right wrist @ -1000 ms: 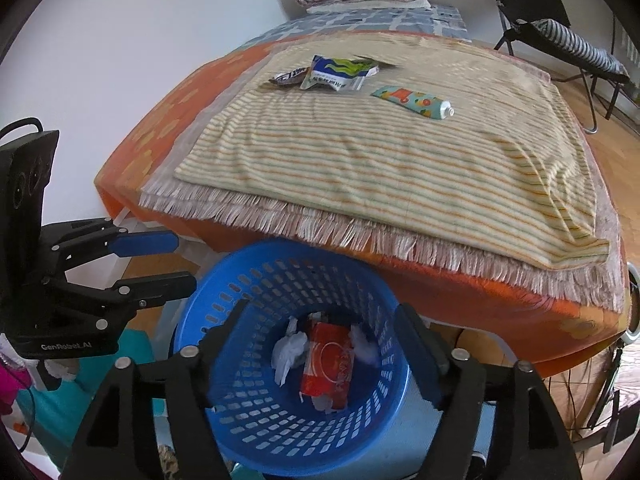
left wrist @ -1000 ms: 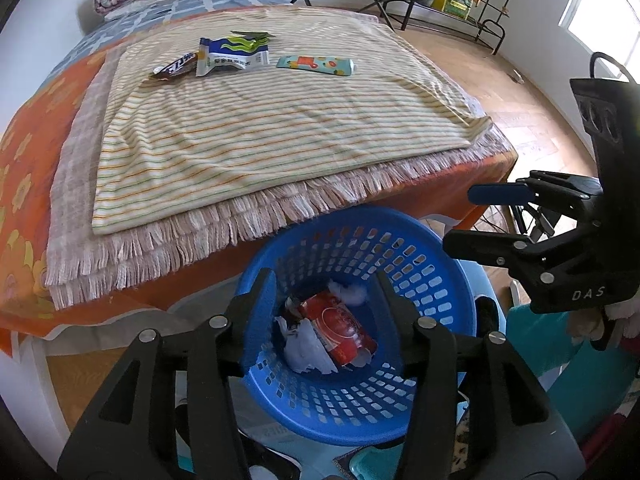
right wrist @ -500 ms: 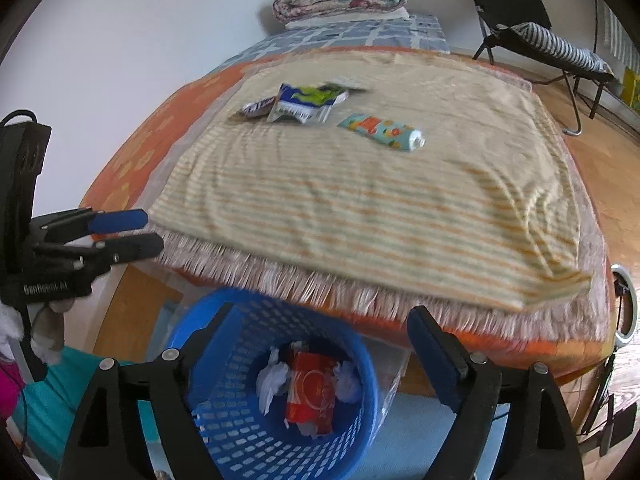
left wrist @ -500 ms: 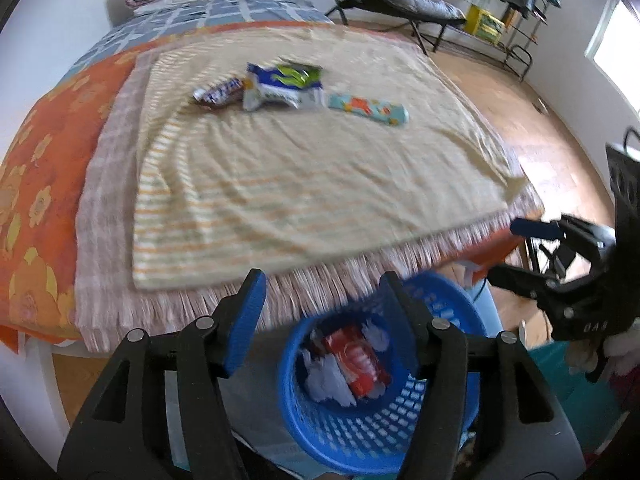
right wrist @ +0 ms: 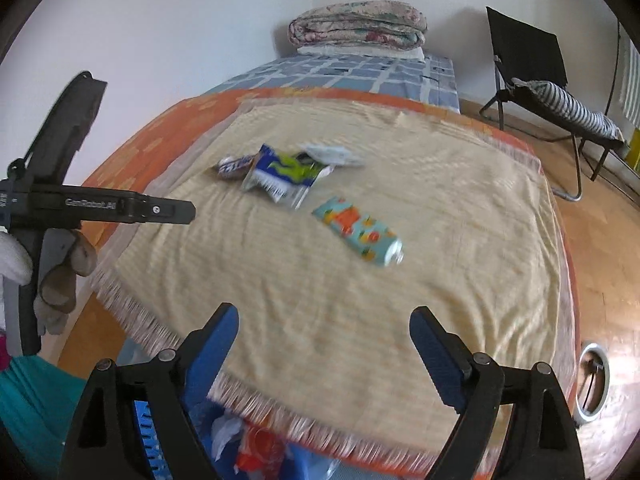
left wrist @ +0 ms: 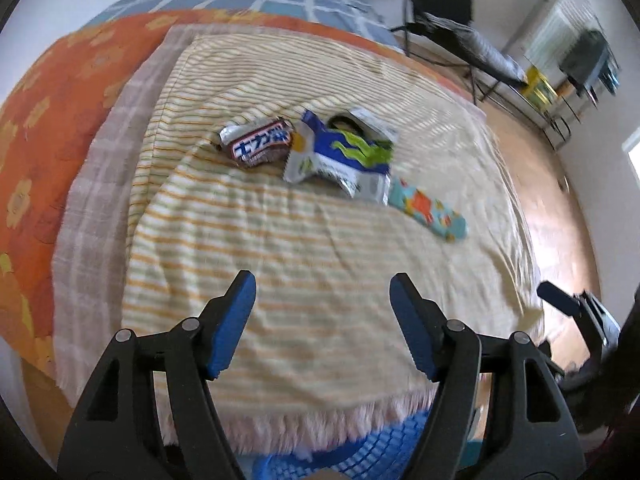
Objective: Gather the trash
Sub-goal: 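Grasp the blue snack packet with the left tool while the right tool grasps the hand-cream tube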
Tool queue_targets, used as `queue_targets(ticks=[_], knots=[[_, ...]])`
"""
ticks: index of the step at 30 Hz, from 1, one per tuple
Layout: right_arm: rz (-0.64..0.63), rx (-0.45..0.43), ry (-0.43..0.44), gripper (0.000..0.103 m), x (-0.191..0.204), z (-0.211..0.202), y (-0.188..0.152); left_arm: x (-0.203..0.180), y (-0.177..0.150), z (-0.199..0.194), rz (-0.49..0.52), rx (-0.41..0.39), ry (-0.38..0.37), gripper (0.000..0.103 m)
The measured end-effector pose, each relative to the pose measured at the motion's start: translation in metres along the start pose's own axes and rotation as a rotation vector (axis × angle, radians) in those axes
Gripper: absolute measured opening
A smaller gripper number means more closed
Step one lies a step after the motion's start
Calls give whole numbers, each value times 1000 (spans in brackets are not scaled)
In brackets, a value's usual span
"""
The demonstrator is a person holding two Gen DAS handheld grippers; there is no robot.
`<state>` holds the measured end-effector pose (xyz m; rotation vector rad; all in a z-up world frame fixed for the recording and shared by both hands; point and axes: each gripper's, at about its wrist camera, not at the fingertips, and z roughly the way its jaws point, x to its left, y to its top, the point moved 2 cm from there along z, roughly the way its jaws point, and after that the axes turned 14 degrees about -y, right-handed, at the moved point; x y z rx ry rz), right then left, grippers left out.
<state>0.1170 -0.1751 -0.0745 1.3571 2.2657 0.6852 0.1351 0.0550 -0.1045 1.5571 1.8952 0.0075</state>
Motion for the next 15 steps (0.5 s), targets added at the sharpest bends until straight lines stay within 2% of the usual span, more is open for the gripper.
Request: queue_targets(ticks=[5, 11, 15], knots=[[-11, 19, -19, 89, -9, 29, 19, 6, 25, 30, -92, 0, -19, 72], [-41, 53, -24, 89, -11, 56, 29, 19, 52, 62, -193, -12, -12, 72], [-21, 69, -16, 89, -16, 65, 32, 28, 66, 78, -272, -27, -37, 72]])
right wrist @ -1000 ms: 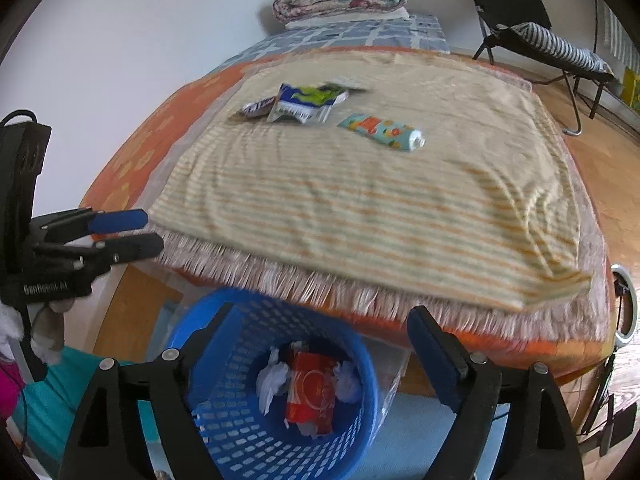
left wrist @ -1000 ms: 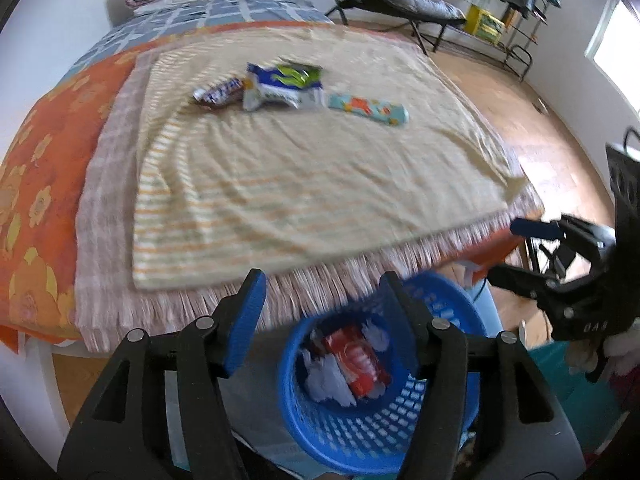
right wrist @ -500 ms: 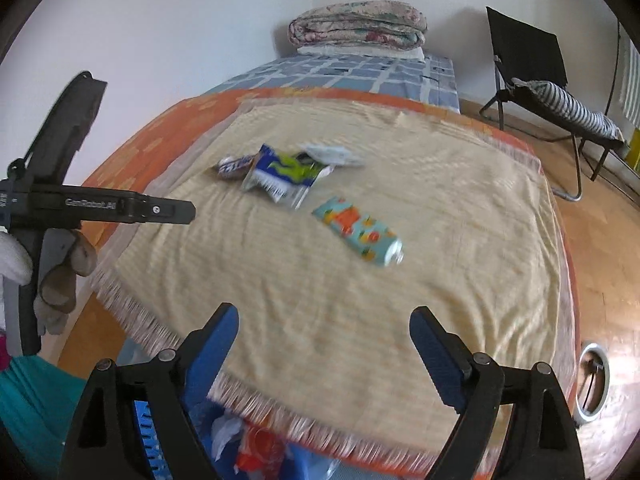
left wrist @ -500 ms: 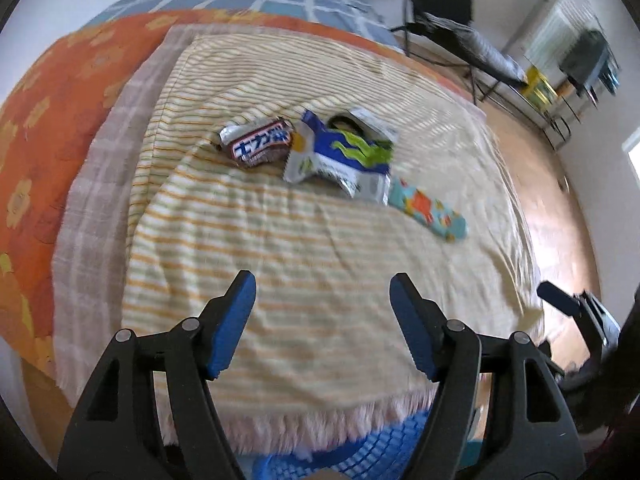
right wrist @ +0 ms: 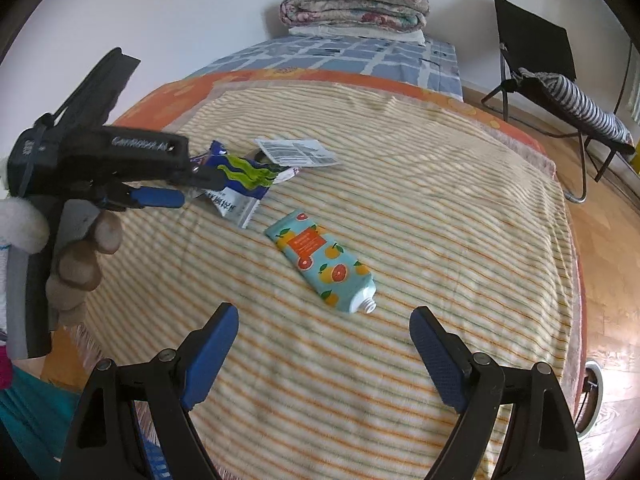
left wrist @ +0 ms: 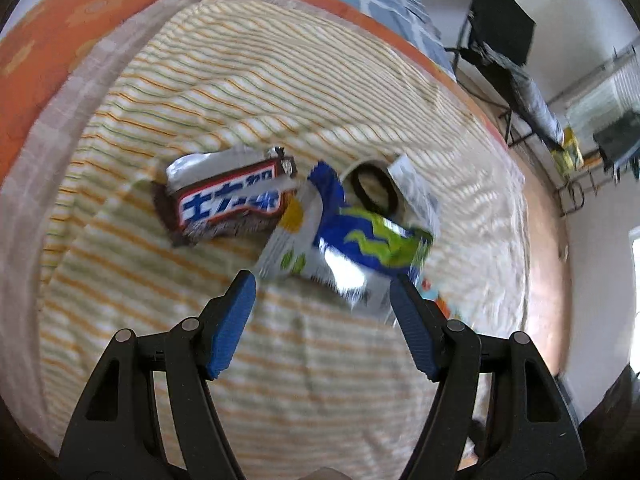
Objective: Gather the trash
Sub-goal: 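Grasp the blue snack packet with the left tool while the right tool grasps the hand-cream tube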
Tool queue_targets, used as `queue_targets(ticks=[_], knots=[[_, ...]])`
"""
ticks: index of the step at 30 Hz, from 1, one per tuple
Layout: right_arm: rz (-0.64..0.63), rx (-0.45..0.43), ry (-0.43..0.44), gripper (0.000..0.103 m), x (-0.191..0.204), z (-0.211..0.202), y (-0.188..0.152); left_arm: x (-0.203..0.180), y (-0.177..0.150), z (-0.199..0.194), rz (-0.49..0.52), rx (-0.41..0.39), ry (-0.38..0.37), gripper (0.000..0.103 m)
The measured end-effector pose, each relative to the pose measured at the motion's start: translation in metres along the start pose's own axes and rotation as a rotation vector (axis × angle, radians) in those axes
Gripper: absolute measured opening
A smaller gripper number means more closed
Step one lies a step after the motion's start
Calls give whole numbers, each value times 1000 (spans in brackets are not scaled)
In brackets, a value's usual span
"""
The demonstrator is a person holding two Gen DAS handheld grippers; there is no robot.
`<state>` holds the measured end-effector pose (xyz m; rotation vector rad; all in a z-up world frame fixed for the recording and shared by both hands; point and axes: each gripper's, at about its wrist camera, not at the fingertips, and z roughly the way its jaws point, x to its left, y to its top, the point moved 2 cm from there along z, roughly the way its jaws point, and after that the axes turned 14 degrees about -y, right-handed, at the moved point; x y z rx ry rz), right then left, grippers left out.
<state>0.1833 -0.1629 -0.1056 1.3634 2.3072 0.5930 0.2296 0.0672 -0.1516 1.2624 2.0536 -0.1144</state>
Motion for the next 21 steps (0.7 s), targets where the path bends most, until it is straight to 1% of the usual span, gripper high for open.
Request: queue_targets(ticks=[3, 5, 9, 10, 11, 12, 16, 17, 19, 21], knots=[[27, 9, 14, 89, -4, 4, 4, 1, 11, 7, -44, -34, -18, 72], [41, 13, 28, 89, -6, 7, 6, -2, 16, 12, -48, -48, -9, 72], [34, 16, 38, 89, -4, 14, 11, -13, 24, 24, 2, -67, 33, 72], [27, 17, 34, 89, -3, 16, 12, -16, 25, 26, 11, -72, 43, 73], [21, 19, 30, 89, -3, 19, 13, -19, 27, 29, 22, -77, 53, 76], [17, 23, 26, 89, -3, 22, 14, -21, 27, 30, 29, -80, 57, 77], [24, 30, 15, 89, -6, 32, 19, -31, 31, 36, 48, -84, 49, 78], [25, 32, 13, 89, -7, 34, 19, -33, 31, 39, 62, -81, 58, 79], [22, 34, 7, 89, -6, 37, 20, -35, 29, 46, 98, -64, 101, 79], [15, 34, 9, 89, -5, 38, 21, -38, 26, 49, 127, -65, 119, 78]])
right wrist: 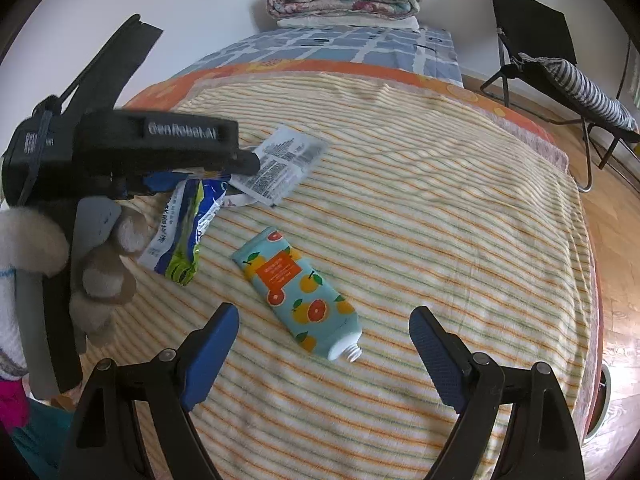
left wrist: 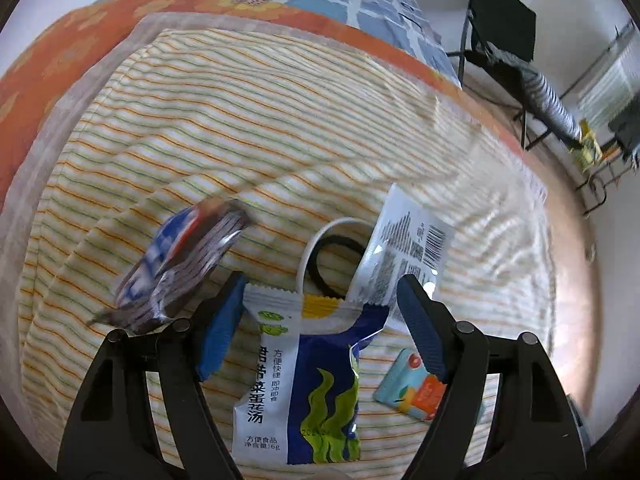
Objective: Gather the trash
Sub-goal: 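Grasp the blue snack packet with the left tool while the right tool grasps the hand-cream tube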
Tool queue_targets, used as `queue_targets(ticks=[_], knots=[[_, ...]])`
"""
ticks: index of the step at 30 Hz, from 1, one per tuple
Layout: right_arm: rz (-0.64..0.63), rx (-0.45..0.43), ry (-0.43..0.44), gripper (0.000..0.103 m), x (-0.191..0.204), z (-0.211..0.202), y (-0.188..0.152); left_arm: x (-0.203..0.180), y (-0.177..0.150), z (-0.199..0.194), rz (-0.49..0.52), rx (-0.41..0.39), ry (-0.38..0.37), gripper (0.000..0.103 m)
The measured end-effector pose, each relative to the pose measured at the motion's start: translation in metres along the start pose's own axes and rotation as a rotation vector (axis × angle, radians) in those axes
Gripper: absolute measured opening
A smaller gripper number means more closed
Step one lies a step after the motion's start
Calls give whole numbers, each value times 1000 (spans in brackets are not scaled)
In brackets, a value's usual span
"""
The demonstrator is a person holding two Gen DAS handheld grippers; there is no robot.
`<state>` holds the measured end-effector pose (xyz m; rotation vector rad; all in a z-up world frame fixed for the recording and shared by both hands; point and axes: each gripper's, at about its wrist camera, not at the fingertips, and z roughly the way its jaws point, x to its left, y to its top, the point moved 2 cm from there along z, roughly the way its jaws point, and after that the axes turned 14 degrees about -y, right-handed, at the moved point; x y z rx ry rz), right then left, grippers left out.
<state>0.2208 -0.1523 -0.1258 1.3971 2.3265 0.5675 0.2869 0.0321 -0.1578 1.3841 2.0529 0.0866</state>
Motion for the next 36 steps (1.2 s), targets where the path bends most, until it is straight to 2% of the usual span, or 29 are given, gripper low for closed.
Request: queue_targets(ticks=[2, 8, 12, 16, 19, 20, 21, 24, 31, 33, 36], knots=[[-19, -5, -4, 89, 2, 1, 2, -3, -2, 0, 24, 8, 3, 78], [-68, -2, -5, 87, 11, 10, 8, 1, -4, -17, 35, 43, -49, 78], [-91, 16, -7, 86, 14, 19, 11, 1, -13, -25, 71, 68, -39, 78], [-56, 73, 15, 82, 10, 33, 9, -7, -27, -14, 134, 139, -18, 78], [-60, 63, 6, 78, 10, 33, 9, -11, -33, -12, 173, 132, 16, 68], [-66, 60, 2, 76, 12, 33, 10, -11, -33, -13, 179, 132, 17, 57], [-70, 56, 3, 72, 13, 32, 10, -10, -32, -14, 175, 132, 13, 50], [-85, 53, 4, 63, 18, 31, 10, -6, -32, -19, 164, 133, -21, 47], [-71, 67, 5, 38, 17, 24, 8, 1, -38, -37, 177, 126, -38, 45], [-48, 72, 23, 10, 13, 22, 7, 1, -40, -44, 186, 120, -42, 45], [-20, 91, 41, 8, 10, 20, 3, 0, -44, -53, 197, 114, -44, 45]])
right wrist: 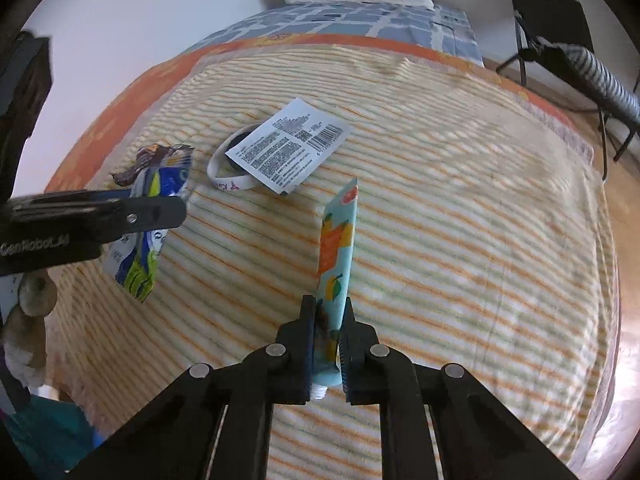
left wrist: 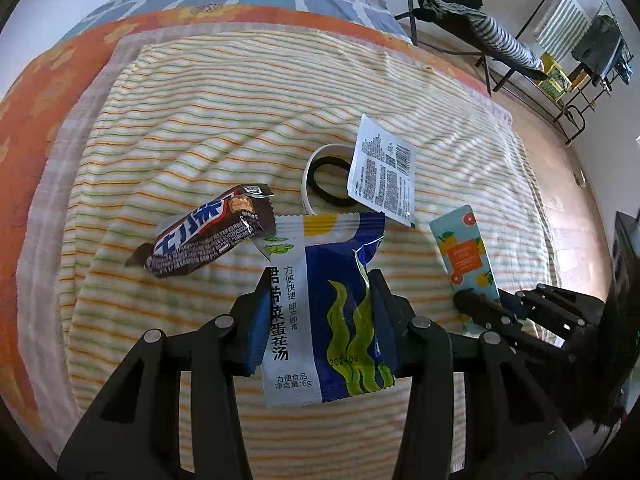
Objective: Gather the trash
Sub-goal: 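Grasp the blue snack packet with the left tool while the right tool grasps the hand-cream tube, then lift the held snack packet and cream tube off the towel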
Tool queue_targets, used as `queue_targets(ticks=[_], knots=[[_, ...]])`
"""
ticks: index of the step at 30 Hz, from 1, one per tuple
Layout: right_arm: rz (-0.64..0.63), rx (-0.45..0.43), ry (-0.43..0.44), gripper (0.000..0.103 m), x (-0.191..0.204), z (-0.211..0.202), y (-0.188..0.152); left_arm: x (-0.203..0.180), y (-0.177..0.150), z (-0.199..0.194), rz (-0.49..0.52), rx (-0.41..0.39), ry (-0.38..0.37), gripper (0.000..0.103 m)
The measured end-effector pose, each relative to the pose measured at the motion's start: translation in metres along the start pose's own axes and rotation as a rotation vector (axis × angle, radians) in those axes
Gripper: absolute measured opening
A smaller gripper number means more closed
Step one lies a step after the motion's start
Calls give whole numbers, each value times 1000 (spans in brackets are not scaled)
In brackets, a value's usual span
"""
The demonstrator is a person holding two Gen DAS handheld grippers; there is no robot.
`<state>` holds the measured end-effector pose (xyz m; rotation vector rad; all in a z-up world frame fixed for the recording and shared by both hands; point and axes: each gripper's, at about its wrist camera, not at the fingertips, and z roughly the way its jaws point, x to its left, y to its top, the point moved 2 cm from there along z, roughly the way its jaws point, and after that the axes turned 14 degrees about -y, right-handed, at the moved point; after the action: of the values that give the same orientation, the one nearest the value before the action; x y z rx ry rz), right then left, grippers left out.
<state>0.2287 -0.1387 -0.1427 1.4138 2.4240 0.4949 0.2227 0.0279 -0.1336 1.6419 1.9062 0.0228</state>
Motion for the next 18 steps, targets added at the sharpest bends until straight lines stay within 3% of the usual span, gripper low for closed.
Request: queue_targets(ticks=[4, 18], knots=[[14, -5, -5, 3, 1, -3, -3, -4, -7, -10, 23, -5, 1, 45], [40, -86, 25, 3, 15, -55, -17, -15, -33, -61, 96, -63, 0, 45]])
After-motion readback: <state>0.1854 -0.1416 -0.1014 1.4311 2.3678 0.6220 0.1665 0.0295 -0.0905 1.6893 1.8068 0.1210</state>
